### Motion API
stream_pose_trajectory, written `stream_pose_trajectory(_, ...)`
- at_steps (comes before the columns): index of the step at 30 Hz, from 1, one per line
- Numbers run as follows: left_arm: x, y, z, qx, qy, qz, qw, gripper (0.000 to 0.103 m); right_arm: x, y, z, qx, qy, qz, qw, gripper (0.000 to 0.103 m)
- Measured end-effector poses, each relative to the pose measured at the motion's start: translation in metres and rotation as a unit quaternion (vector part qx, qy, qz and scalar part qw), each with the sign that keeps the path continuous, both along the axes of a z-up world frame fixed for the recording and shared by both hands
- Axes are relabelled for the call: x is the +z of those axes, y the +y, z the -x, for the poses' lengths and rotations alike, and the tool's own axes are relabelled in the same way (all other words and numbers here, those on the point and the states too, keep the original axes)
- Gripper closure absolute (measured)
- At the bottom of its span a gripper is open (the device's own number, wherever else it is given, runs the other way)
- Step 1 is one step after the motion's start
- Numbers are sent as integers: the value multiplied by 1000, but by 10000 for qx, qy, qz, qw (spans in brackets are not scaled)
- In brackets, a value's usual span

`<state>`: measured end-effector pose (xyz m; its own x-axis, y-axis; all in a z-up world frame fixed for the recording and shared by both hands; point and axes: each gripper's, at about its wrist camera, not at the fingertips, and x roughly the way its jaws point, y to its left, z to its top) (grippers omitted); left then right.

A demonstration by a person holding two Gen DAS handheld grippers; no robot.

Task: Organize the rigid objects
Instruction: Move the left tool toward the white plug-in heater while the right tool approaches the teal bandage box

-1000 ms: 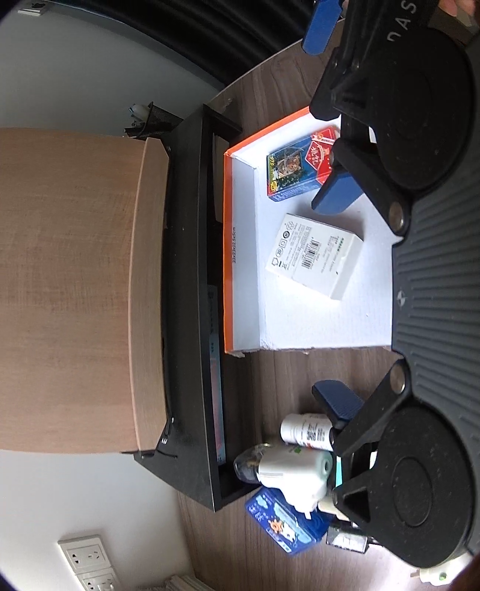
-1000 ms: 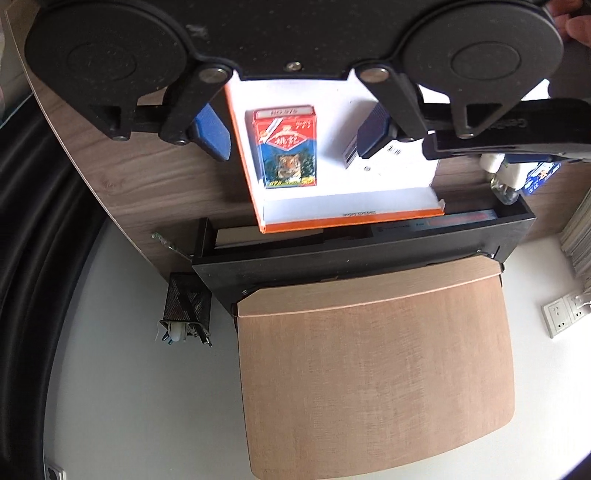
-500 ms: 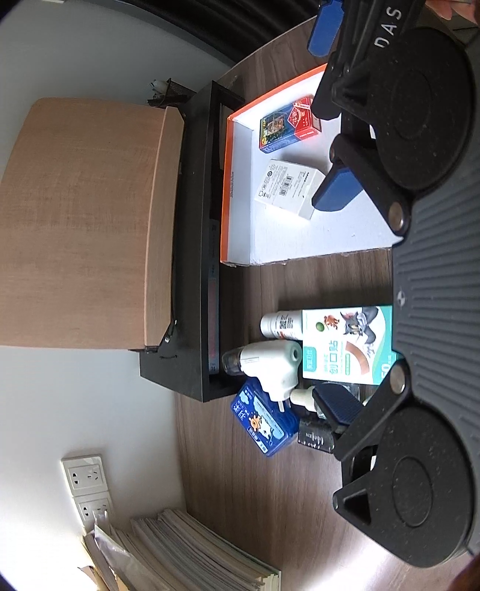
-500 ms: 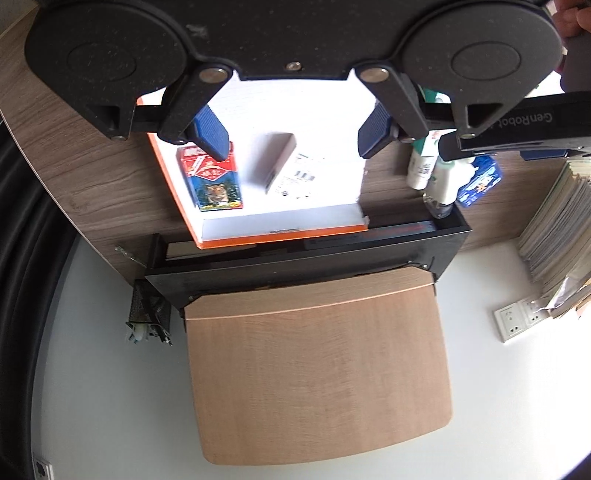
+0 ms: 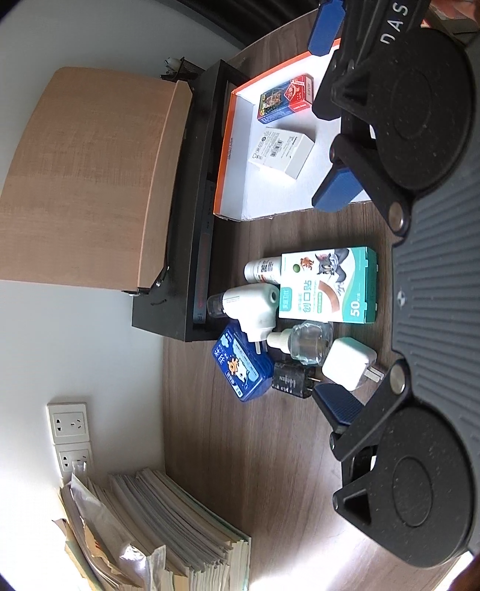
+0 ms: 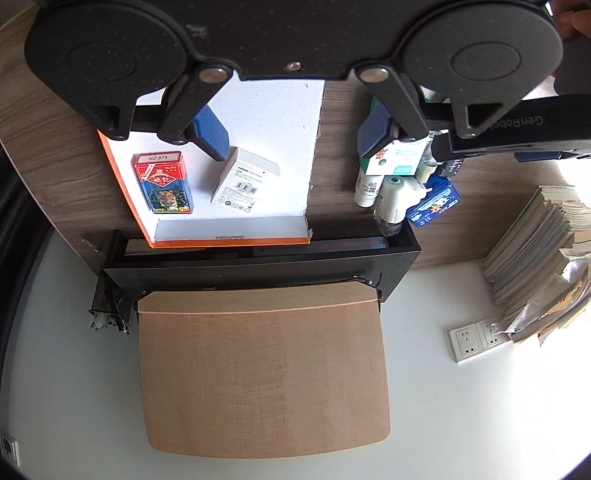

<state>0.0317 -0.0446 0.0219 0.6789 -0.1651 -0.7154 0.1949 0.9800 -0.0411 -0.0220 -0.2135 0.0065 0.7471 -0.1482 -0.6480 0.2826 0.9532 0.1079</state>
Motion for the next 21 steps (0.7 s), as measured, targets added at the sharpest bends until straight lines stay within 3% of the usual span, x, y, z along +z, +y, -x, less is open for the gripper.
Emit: stream_pose_trajectory(21, 7, 44, 19, 464, -95, -38, 9989, 1, 4, 44, -1, 581, -36, -1, 9983, 12)
